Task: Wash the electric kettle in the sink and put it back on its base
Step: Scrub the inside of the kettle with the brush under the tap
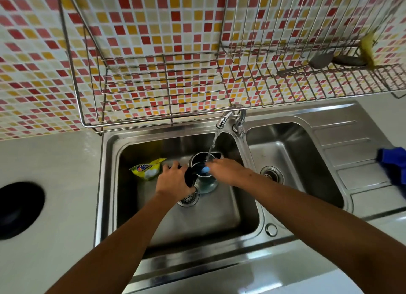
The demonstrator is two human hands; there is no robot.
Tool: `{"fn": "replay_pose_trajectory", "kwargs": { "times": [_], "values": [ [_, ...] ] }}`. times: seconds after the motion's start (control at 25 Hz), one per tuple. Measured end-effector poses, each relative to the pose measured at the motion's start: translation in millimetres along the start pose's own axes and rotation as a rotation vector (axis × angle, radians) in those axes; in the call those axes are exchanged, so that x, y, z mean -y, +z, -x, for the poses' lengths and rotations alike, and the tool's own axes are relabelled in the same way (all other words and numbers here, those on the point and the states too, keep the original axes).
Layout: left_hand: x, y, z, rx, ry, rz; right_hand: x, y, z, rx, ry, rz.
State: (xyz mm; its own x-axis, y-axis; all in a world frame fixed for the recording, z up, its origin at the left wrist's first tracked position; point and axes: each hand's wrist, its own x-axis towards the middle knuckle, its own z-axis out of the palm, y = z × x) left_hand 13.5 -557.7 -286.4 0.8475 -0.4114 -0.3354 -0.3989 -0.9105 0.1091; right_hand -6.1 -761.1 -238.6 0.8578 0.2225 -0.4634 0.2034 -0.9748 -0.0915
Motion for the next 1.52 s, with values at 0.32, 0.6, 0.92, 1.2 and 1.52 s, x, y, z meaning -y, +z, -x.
{"fn": "replay_pose_trajectory", "kwargs": {
  "times": [0.32,0.6,0.92,1.2,1.52],
  "values": [
    [-5.4,-14.3,9.0,-0.043,0.061,-0.013,6.0,-5.8,-28.8,-0.060,-0.029,0.256],
    [-4.1,-4.2,4.0,-0.022,0.002,0.033,9.8,2.3,-26.5,0.116,0.056,-0.110],
    [-1.0,4.3,-1.1,-0.072,0.029,0.001,7.8,-8.9,-26.3,0.021,0.150,0.039],
    [-0.6,3.2,1.2,-0.081,0.028,0.013,13.1,3.1,-26.9,-0.002,0.085,-0.089],
    [1.0,10.8,-3.2,-0.061,0.015,0.019,13.7,-11.8,-25.8,0.083,0.127,-0.083]
  ]
}}
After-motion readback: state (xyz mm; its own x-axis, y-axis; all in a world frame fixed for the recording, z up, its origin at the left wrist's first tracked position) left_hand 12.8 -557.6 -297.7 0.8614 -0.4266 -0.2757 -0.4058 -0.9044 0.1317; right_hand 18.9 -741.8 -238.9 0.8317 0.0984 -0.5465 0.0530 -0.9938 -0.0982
